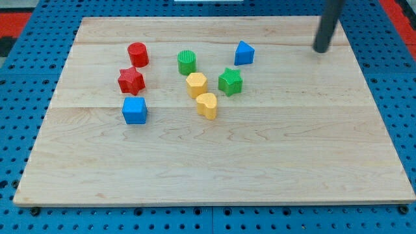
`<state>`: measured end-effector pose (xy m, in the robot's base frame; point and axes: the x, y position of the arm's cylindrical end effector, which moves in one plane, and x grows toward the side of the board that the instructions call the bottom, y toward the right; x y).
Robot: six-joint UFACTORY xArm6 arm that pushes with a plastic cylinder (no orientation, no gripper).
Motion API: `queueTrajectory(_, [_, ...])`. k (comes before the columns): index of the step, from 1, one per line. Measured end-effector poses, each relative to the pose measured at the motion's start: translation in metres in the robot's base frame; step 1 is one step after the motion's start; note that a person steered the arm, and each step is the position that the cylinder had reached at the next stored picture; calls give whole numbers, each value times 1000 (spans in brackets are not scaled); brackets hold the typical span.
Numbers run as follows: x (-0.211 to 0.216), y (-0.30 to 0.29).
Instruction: Slightly push the blue cube towards the right
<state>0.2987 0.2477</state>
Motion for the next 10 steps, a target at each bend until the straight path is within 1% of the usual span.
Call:
queueTrajectory(1, [2,35])
queueTrajectory(2, [2,54])
queueTrajectory(3, [2,56])
queueTrajectory(4, [2,55])
queueTrajectory(5, [9,11])
queueTrajectory(6, [35,-67])
queueTrajectory(7, [86,-101])
queueTrajectory(8, [113,-88])
queueTrajectory(9, [169,-94])
queueTrajectory(10, [251,-144])
